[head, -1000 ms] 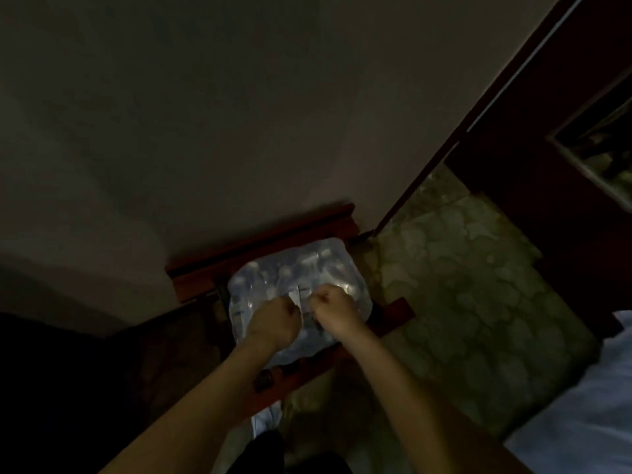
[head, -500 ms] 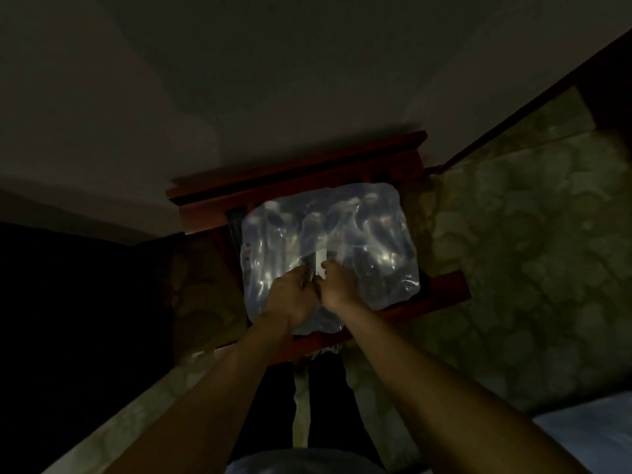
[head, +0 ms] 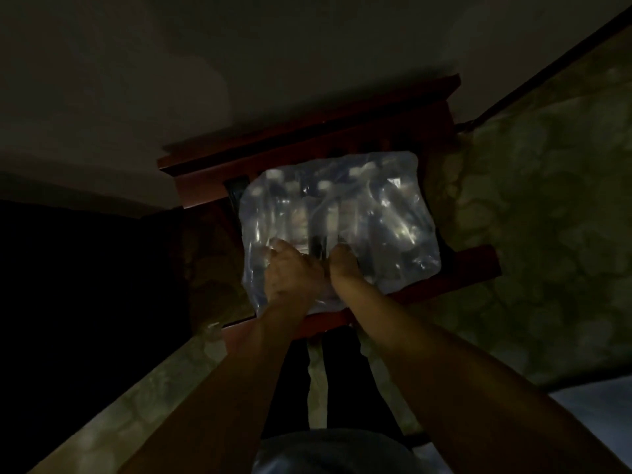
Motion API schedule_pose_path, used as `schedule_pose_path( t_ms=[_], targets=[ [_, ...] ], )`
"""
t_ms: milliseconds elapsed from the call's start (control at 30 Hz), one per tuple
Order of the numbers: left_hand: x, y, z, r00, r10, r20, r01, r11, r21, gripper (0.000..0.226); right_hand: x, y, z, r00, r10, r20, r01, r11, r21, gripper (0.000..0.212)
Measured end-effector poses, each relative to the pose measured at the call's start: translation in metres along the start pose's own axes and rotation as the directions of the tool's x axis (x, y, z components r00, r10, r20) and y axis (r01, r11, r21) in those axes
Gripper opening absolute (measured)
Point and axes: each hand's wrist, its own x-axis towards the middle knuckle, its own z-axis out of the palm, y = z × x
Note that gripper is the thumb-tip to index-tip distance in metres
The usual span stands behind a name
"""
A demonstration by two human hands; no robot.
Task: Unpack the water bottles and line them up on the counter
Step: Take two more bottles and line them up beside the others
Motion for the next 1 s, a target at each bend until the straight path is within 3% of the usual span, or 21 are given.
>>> schedule_pose_path(
  t_ms=[100,200,267,400,500,667,800,900,1000],
  targets=[
    [0.011,0.002,0.001,0.997,-0.079,0.025,0.080,0.996,-0.029,0.069,0.000,0.003,0.004,0.999,-0.036,-0.011,0.036,0.999,0.014,0.024],
    [0.020,0.001,0.003,0.997,-0.073,-0.041,0.078,0.986,0.145,0.063,-0.003,-0.001,0.006,0.997,-0.076,-0.013,0.076,0.997,0.023,0.017],
    [0.026,-0.002,0.003,0.996,-0.046,-0.082,0.066,0.964,0.258,0.065,-0.005,-0.001,0.007,0.991,-0.134,-0.030,0.135,0.991,0.018,0.025],
    [0.044,-0.002,0.009,0.996,-0.059,-0.062,0.075,0.951,0.299,0.070,-0.007,0.001,0.006,0.975,-0.213,-0.061,0.218,0.973,0.077,0.022],
    [0.052,-0.007,0.014,0.998,-0.051,0.036,0.046,0.991,0.124,0.042,-0.005,0.003,0.005,0.980,-0.192,-0.050,0.197,0.975,0.107,0.023],
    [0.046,-0.018,-0.002,0.987,-0.011,0.159,0.029,0.993,-0.115,0.046,0.001,0.009,0.004,0.989,-0.147,-0.021,0.148,0.986,0.074,0.025],
    [0.034,-0.012,-0.026,0.962,0.004,0.273,0.120,0.892,-0.435,0.039,0.003,0.006,0.004,0.992,-0.120,-0.037,0.123,0.990,0.074,0.026],
    [0.017,-0.006,-0.046,0.933,0.054,0.355,0.150,0.839,-0.523,0.026,0.005,-0.001,0.006,0.996,-0.086,-0.009,0.086,0.995,0.046,0.043],
    [0.000,-0.003,-0.065,0.920,0.121,0.373,0.109,0.834,-0.540,0.035,0.009,-0.002,0.005,0.997,-0.075,0.013,0.075,0.997,0.010,0.037]
  ],
)
